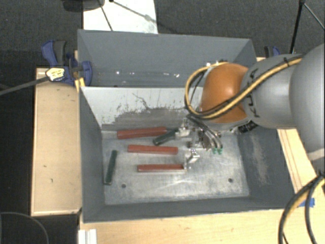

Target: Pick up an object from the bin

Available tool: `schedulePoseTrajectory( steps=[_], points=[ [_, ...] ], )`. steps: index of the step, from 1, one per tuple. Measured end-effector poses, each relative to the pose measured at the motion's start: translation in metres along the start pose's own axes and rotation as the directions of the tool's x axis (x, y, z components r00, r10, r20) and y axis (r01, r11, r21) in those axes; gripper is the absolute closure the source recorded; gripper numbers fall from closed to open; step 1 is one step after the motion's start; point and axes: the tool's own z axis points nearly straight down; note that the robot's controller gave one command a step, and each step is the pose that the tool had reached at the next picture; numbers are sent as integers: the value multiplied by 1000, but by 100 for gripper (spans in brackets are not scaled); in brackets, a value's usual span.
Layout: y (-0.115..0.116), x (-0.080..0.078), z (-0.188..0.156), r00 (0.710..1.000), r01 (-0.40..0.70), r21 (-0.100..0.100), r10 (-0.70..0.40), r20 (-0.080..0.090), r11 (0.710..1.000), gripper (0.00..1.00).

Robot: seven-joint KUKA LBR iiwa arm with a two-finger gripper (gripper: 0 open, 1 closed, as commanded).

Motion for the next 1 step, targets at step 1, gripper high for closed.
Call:
schedulePoseTrajectory(
  steps=[1],
  points=[
    [0,0,0,1000,0,0,0,0,1000,0]
  ],
)
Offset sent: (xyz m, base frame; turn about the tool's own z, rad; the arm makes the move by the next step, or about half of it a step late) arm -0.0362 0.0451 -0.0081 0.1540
